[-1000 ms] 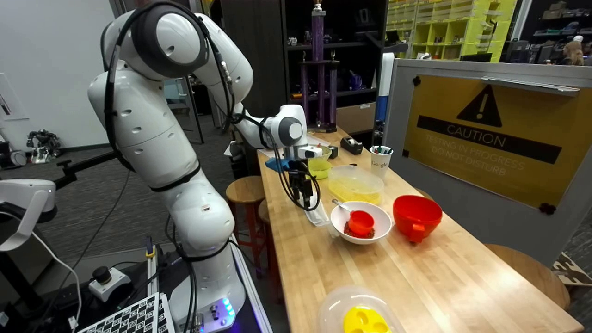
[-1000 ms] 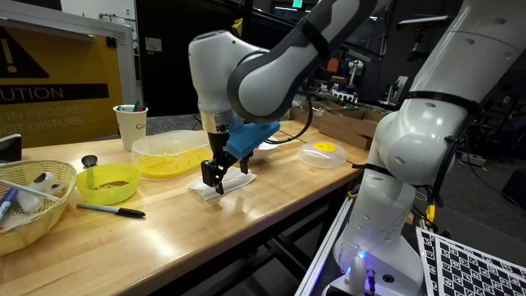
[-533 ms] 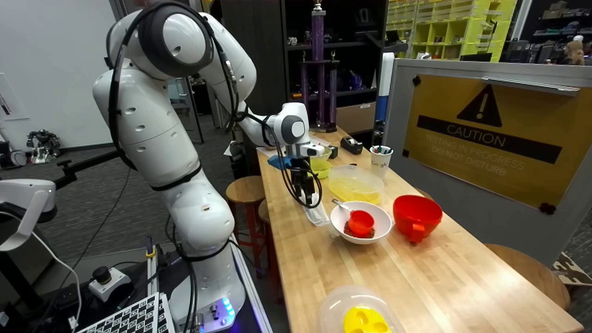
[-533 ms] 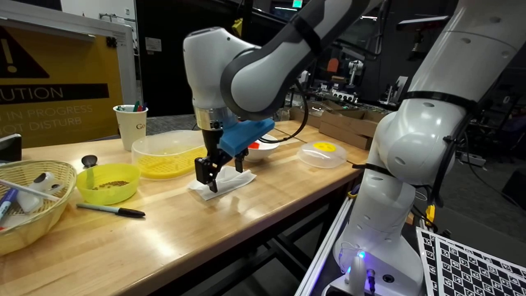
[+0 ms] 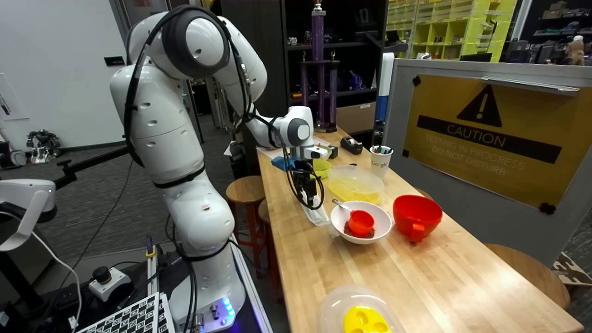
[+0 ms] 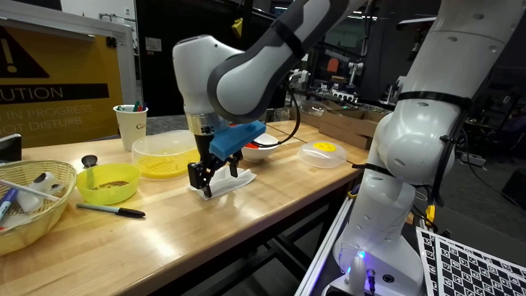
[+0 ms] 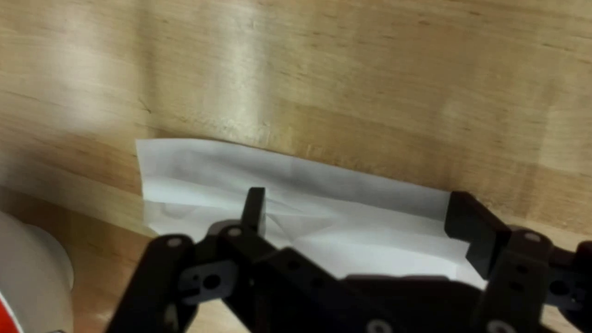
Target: Use the towel to wipe the table
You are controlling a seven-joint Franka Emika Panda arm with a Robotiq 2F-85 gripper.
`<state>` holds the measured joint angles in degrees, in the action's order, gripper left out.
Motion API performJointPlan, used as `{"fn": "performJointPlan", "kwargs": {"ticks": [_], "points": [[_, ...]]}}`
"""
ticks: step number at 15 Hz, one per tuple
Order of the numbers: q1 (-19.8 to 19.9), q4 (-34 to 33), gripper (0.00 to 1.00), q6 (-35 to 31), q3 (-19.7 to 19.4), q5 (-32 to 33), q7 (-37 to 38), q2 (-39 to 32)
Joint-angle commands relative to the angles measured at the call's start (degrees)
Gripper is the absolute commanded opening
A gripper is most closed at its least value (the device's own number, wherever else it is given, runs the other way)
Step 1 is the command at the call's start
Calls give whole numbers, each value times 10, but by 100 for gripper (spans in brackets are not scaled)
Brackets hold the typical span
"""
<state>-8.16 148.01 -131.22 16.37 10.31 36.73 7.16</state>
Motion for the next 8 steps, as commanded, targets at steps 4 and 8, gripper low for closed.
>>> {"fn": "performJointPlan", "kwargs": {"ticks": [4,8], "points": [[-8,-23,69,-1,-13,1,10,-27],[-8,-27,37,-1,-13,-1,9,-22]]}}
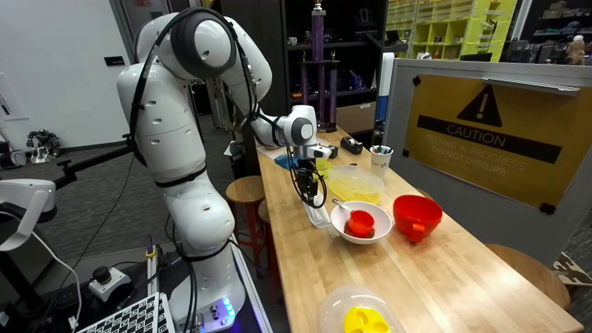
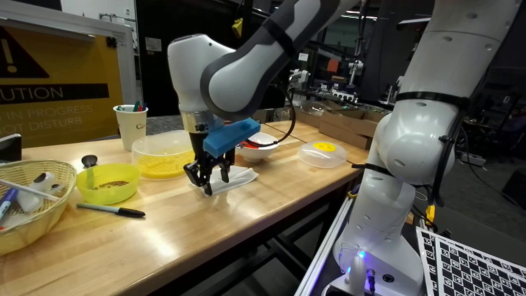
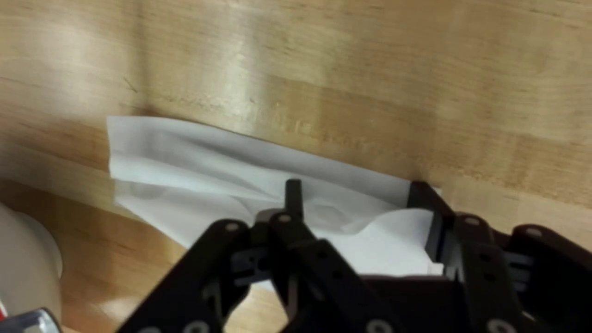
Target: Use the towel to wipe the table
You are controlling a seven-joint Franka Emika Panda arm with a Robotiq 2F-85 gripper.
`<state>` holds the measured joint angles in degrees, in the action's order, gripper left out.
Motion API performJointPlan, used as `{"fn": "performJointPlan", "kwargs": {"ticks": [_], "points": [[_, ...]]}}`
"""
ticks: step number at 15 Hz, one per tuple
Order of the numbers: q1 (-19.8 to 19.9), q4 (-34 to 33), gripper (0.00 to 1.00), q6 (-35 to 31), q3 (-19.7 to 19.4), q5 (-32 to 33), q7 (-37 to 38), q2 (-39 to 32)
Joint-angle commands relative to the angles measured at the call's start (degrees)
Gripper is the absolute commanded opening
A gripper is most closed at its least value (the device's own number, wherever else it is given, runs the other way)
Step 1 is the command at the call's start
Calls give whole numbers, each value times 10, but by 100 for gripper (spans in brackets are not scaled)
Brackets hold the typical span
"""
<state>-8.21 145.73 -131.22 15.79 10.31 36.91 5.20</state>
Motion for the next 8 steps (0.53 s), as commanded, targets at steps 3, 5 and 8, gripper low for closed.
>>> {"fn": "performJointPlan", "kwargs": {"ticks": [3,5,8], "points": [[-8,-6,14,-1,-9,-8,3,-2],[-8,-5,1,-3,-11,-10,2,-1],[-9,-4,0,-2,-12,-16,1,1]]}}
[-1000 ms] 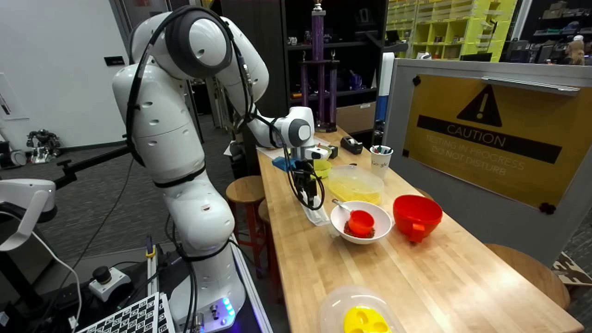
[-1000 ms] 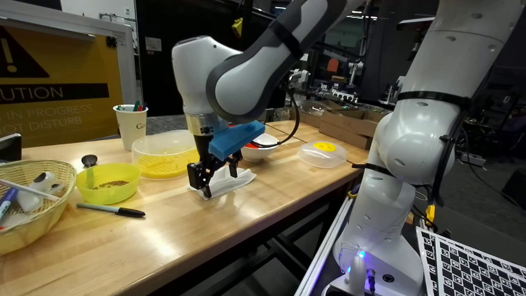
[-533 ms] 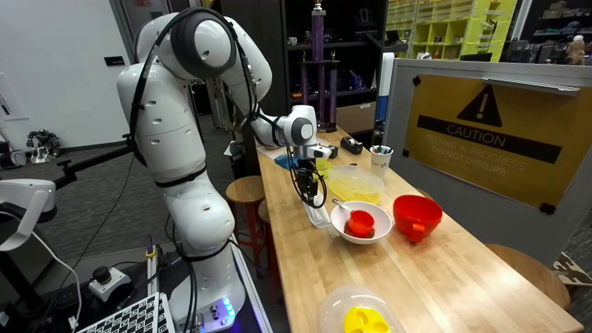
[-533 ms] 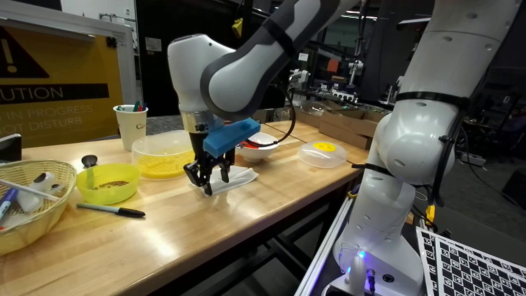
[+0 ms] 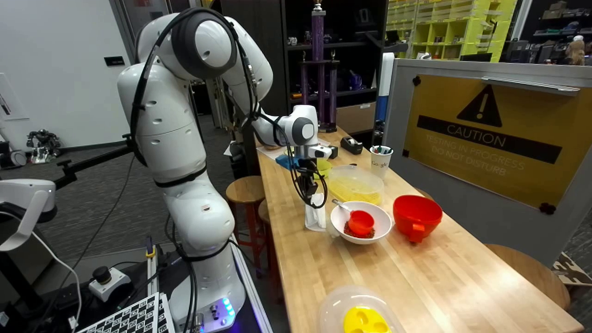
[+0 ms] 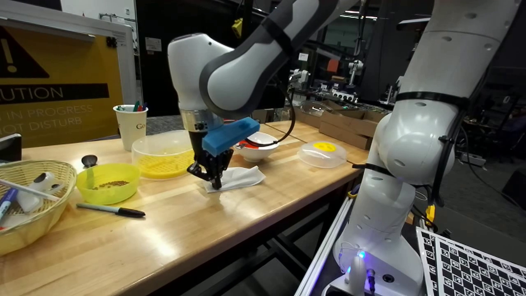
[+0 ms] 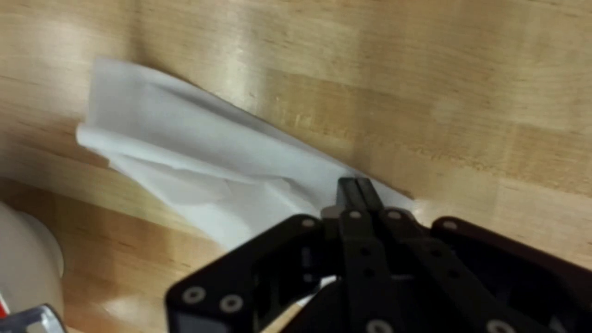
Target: Use the towel to wipe the table
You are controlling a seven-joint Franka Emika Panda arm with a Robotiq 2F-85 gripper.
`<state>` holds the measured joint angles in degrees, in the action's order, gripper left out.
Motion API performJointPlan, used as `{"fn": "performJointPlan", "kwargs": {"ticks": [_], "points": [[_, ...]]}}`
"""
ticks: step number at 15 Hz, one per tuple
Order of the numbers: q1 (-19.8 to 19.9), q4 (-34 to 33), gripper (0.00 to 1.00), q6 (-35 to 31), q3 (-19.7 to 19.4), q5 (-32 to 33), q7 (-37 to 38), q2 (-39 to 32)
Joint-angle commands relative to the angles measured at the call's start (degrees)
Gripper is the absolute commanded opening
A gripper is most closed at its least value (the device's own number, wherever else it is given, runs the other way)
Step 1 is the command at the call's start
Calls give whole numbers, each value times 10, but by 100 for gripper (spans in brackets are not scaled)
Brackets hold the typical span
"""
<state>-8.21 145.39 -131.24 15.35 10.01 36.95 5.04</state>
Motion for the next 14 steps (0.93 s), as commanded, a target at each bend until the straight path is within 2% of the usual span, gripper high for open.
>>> {"fn": "performJointPlan", "kwargs": {"ticks": [1,14], "points": [[-9,-1,0,-3,-8,-13,1,2],[-34,-11,0,2,6,-16,-7,5]]}}
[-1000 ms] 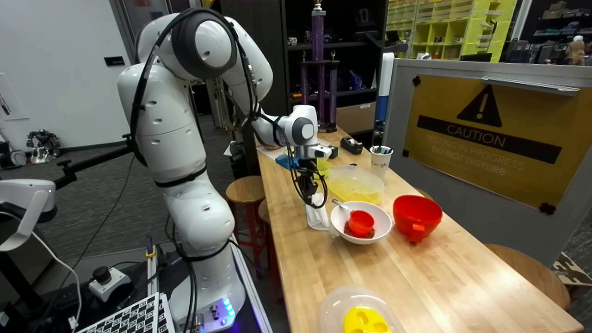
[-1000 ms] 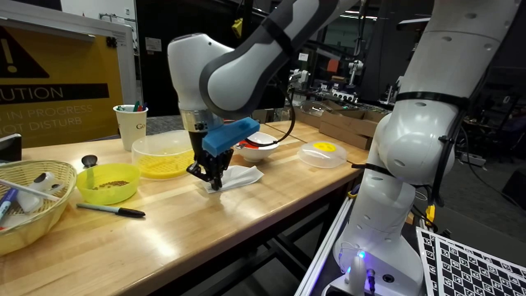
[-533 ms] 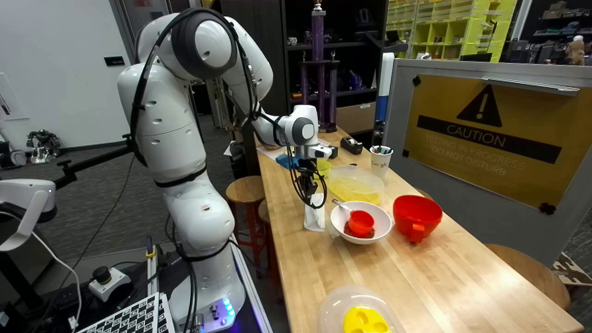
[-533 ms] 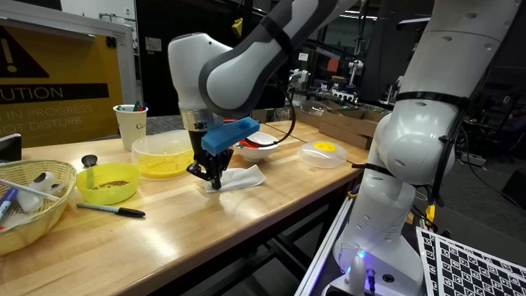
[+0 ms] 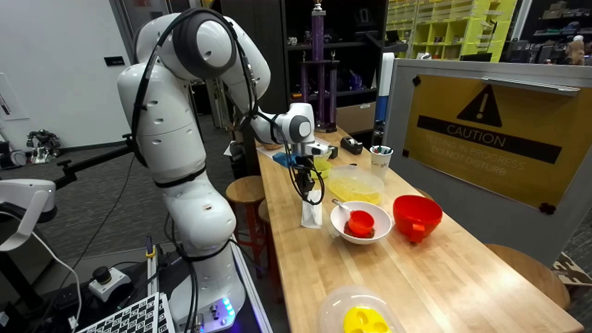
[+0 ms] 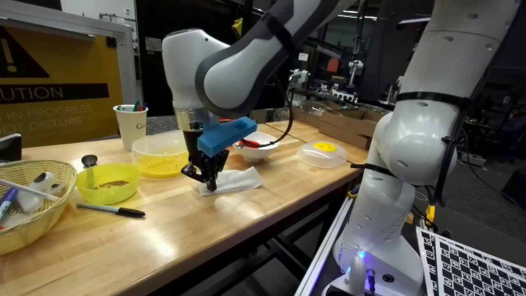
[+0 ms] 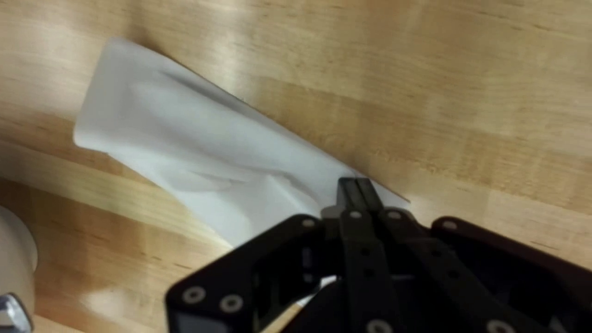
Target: Use the towel to wipe the table
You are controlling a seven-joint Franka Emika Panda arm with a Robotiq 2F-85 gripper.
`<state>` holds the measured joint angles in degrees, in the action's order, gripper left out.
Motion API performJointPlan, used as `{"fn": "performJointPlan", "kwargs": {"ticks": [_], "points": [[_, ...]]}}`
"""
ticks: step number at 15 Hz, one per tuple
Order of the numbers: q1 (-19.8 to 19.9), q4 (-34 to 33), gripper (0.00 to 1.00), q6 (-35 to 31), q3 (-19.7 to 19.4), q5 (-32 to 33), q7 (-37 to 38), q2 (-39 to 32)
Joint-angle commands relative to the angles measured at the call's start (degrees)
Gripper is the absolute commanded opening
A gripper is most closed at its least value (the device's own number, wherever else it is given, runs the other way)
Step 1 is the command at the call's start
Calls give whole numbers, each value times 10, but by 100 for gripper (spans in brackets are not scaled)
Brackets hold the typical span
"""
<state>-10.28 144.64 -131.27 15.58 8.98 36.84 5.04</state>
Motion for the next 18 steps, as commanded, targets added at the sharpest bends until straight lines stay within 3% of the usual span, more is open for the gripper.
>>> {"fn": "performJointPlan", "kwargs": {"ticks": [1,18], "points": [[-17,-5,0,3,6,-3,-3,4],[-62,-54,0,27,54,33,10,-8]]}}
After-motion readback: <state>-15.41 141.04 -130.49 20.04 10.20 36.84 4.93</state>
